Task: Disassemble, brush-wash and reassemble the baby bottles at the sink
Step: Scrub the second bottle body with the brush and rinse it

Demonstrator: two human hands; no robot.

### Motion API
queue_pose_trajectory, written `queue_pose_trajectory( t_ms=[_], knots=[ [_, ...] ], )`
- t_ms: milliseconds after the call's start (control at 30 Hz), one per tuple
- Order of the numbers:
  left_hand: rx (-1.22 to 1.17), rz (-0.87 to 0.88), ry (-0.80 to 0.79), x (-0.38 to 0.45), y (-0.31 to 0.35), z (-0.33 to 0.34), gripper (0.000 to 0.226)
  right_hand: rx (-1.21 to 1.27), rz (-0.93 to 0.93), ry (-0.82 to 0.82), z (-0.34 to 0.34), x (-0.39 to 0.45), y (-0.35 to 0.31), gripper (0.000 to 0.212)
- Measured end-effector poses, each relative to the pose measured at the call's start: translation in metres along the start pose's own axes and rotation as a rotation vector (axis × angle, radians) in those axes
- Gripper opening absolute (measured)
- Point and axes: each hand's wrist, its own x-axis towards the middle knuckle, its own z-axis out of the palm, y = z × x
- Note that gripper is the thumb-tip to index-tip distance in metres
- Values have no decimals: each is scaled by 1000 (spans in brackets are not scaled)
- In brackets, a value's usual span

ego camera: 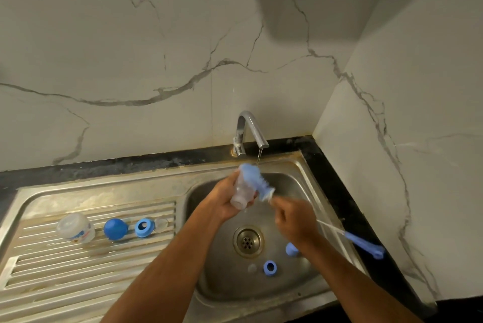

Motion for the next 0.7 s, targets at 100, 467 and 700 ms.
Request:
queue_pose_trajectory(
  t_ms=[100,467,700],
  knots=[
    [-80,-5,-1,4,-4,-4,47,-36,-55,17,-1,3,-2,19],
    [22,210,-243,14,6,-2,31,-60,-42,-33,1,-2,8,11],
    [157,31,-76,20,-10,5,49,-49,-121,-77,3,-7,1,13]
  ],
)
